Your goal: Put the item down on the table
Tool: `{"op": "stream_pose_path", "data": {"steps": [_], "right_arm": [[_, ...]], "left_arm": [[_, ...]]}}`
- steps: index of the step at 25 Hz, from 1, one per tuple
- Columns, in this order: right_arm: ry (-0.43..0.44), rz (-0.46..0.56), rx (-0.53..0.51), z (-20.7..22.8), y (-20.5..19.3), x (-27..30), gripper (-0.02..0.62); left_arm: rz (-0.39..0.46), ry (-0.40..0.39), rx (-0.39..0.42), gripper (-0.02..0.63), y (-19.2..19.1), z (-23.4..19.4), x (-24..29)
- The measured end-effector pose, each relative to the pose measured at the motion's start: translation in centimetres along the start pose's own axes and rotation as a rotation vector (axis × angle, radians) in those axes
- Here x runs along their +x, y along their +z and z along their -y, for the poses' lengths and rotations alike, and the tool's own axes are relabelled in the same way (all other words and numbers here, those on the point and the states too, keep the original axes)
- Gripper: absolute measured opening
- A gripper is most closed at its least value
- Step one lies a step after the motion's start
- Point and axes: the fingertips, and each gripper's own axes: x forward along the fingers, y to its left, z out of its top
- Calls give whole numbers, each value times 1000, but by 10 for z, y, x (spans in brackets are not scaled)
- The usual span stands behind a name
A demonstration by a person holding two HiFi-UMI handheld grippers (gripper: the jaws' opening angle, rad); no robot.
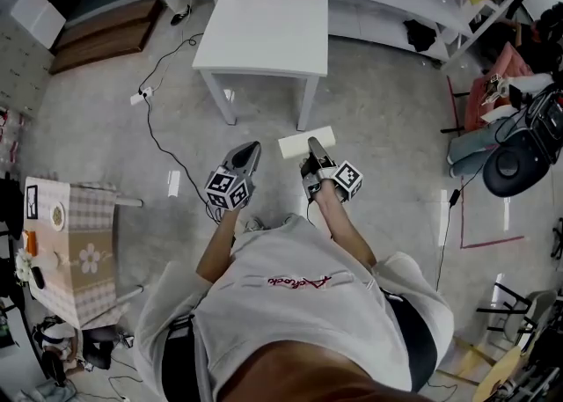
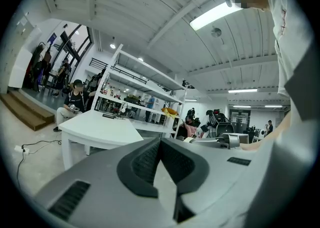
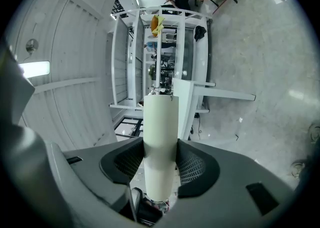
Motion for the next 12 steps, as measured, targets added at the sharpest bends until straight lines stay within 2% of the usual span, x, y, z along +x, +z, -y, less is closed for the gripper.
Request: {"op": "stream_pose_path", "data": {"steps": [12], "right_arm": [[-20,22,4,19,41,-23,201]], "left_arm": [[8,13,-10,20,-10,19,26]]}}
